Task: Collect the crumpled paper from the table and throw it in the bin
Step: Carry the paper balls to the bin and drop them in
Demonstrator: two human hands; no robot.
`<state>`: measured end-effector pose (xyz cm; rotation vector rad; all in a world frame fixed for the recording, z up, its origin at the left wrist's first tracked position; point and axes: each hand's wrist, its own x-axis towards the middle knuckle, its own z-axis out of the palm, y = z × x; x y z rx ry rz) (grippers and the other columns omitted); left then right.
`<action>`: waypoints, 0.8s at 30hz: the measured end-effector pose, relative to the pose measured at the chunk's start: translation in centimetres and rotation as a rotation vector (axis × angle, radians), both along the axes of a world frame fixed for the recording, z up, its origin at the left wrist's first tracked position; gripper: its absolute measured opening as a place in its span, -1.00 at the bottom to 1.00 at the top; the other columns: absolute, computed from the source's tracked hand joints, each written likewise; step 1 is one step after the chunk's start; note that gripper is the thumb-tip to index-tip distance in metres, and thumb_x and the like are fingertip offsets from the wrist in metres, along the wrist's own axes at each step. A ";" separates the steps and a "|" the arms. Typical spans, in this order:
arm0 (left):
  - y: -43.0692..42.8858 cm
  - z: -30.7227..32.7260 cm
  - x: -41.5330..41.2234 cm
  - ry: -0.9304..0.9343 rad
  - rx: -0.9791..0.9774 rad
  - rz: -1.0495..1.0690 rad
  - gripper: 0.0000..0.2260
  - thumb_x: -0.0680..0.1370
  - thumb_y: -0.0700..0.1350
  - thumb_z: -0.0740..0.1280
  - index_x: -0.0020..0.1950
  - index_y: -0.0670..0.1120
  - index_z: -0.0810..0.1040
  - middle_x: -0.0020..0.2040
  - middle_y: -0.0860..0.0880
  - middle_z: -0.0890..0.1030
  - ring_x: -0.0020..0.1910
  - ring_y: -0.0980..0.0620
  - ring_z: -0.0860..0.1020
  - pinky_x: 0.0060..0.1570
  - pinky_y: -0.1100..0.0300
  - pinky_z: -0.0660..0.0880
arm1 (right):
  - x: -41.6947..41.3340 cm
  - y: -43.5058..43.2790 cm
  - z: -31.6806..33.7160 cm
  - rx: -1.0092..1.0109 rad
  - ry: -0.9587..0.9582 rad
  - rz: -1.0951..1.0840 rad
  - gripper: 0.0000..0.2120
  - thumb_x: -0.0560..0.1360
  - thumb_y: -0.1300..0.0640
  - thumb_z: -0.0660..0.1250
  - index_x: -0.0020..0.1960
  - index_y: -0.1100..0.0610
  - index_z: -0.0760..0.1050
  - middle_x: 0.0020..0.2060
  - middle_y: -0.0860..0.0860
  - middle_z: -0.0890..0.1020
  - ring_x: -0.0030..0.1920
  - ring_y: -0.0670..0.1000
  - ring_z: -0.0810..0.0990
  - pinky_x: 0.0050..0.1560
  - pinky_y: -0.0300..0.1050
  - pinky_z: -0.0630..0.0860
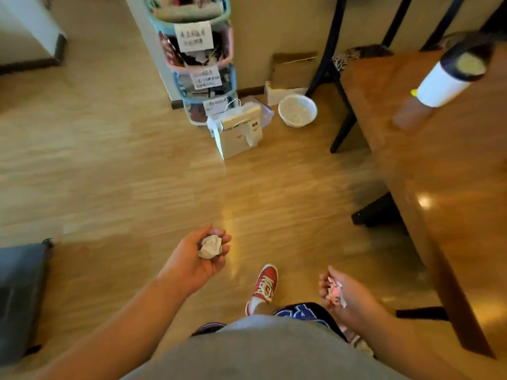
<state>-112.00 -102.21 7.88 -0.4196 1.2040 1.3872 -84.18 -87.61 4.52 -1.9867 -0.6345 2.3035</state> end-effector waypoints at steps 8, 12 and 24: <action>8.7 -0.1 -3.5 0.008 -0.096 -0.015 -0.76 0.55 -0.02 0.26 -0.21 -0.10 0.60 -0.23 -0.09 0.67 -0.41 0.03 0.61 -0.49 0.25 0.51 | -5.8 11.3 0.6 0.026 0.067 -0.061 -0.75 0.58 0.04 0.25 -0.17 0.18 0.51 -0.45 0.05 0.56 -0.43 0.00 0.49 -0.49 -0.16 0.36; 12.5 -0.7 -5.8 0.011 -0.126 -0.025 -0.76 0.54 -0.02 0.28 -0.23 -0.10 0.61 -0.24 -0.10 0.68 -0.41 0.02 0.62 -0.49 0.23 0.51 | -9.6 16.8 1.4 0.036 0.114 -0.099 -0.76 0.57 0.04 0.26 -0.17 0.18 0.52 -0.42 0.05 0.55 -0.39 0.01 0.49 -0.45 -0.15 0.37; 35.3 -2.2 -12.8 -0.008 -0.110 -0.326 -0.71 0.53 0.00 0.28 -0.26 -0.12 0.65 -0.25 -0.10 0.68 -0.43 0.03 0.62 -0.50 0.25 0.50 | -13.4 32.3 3.3 0.155 0.044 -0.284 -0.71 0.61 0.05 0.21 -0.21 0.19 0.50 -0.40 0.06 0.52 -0.41 0.00 0.45 -0.46 -0.16 0.33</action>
